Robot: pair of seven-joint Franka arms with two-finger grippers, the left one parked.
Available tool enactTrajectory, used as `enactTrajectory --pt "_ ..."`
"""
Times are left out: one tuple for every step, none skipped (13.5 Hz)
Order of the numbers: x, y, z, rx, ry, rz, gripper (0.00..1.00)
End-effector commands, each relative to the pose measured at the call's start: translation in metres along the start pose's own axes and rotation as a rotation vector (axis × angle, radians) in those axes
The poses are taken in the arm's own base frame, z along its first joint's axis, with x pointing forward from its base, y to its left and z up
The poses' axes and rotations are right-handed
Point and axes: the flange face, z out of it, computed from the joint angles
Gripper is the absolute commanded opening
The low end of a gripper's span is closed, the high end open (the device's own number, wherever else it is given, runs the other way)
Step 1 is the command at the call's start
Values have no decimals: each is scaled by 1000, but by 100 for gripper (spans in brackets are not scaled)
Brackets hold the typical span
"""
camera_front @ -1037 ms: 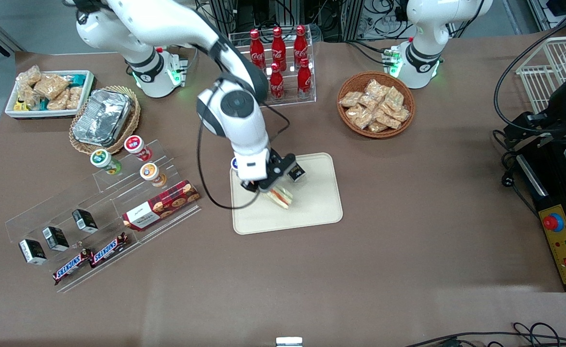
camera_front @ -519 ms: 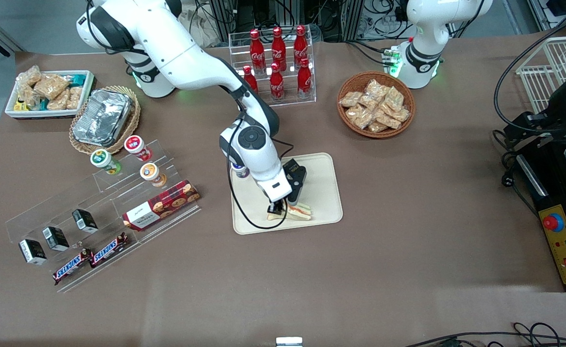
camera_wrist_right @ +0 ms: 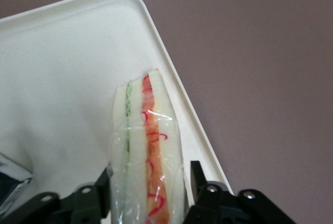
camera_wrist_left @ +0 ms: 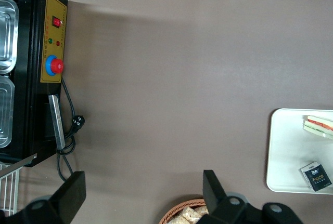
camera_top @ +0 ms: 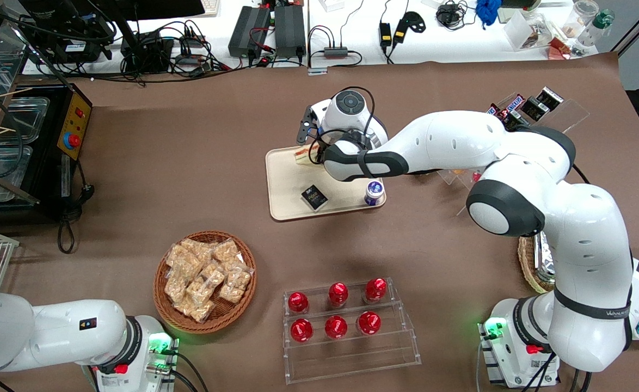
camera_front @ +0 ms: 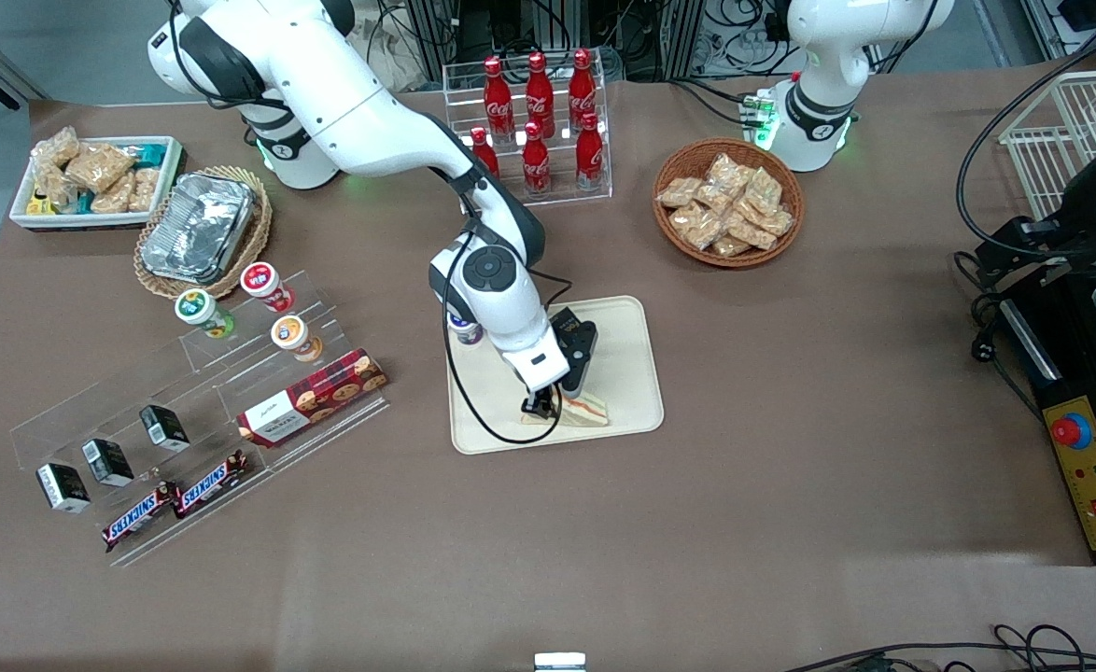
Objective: Place sandwich on tray
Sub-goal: 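Lower the sandwich onto the tray and open the right gripper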
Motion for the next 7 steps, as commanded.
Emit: enactTrajectory --pt "11 6 -31 35 -5 32 99" --pt "15 7 -51 67 -10 72 99" --pt "16 12 -73 94 -11 116 99" --pt "14 19 -94 113 -31 134 99" --pt "12 28 -120 123 -49 147 99" --pt "-2 50 -146 133 -79 204 99" --pt "-14 67 -174 142 -107 283 99"
